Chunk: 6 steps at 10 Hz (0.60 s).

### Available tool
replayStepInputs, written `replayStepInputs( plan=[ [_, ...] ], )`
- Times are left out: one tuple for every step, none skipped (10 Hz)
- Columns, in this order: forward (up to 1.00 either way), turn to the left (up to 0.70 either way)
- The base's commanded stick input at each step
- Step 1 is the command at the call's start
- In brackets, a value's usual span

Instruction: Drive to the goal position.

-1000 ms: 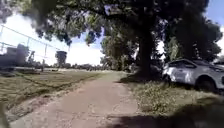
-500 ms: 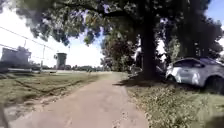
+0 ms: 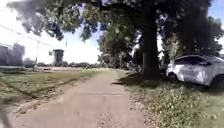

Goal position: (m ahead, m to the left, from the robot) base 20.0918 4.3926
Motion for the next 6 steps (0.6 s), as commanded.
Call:
replayStepInputs(
  plan=[
    [1.00, 0.00],
    [1.00, 0.00],
    [1.00, 0.00],
    [1.00, 0.00],
    [1.00, 0.00],
    [1.00, 0.00]
  ],
)
